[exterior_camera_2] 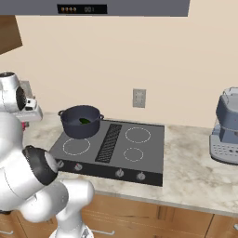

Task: Put the lime and cucumber in the pot. Retrieve the spatula and lightly stir the vegetables in the pot.

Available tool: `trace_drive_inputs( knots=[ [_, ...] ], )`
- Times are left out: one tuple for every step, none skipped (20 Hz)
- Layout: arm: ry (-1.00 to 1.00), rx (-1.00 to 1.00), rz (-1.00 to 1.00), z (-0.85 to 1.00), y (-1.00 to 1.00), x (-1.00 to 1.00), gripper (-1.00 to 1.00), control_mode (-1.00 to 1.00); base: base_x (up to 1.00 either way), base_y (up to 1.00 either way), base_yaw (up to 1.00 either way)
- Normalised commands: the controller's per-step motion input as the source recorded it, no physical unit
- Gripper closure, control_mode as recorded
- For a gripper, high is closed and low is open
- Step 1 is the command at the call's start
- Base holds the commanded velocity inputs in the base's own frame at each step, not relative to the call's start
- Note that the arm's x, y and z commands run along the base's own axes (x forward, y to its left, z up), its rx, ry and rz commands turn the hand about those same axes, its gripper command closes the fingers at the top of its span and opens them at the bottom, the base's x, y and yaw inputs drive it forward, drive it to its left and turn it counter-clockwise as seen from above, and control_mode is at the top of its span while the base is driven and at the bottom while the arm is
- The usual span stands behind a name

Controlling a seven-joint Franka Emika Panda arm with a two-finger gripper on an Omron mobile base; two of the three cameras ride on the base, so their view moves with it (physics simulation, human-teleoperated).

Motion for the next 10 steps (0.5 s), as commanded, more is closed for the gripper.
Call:
trace_drive_inputs(
  knots=[
    [0.19,0.0,0.15,1.0,-1.0,0.45,1.0,-1.0,0.0,0.0,0.0],
    [0.18,0.0,0.15,1.0,-1.0,0.61,1.0,-1.0,0.0,0.0,0.0],
    [0.18,0.0,0.17,1.0,-1.0,0.53,1.0,-1.0,0.0,0.0,0.0],
    [0.2,0.0,0.19,0.84,-1.0,0.5,1.0,-1.0,0.0,0.0,0.0],
    [0.21,0.0,0.23,0.62,-1.0,0.54,1.0,-1.0,0.0,0.0,0.0],
    [0.23,-0.01,0.27,0.41,-0.96,0.59,1.0,-1.0,0.0,0.0,0.0],
    [0.26,-0.07,0.29,0.21,-0.91,0.52,1.0,-1.0,0.0,0.0,0.0],
    [0.3,-0.13,0.29,0.05,-0.86,0.41,1.0,-1.0,0.0,0.0,0.0],
    [0.31,-0.16,0.26,0.0,-0.8,0.29,1.0,-1.0,0.0,0.0,0.0],
    [0.34,-0.2,0.21,0.0,-0.74,0.22,1.0,-1.0,0.0,0.0,0.0]
  ],
)
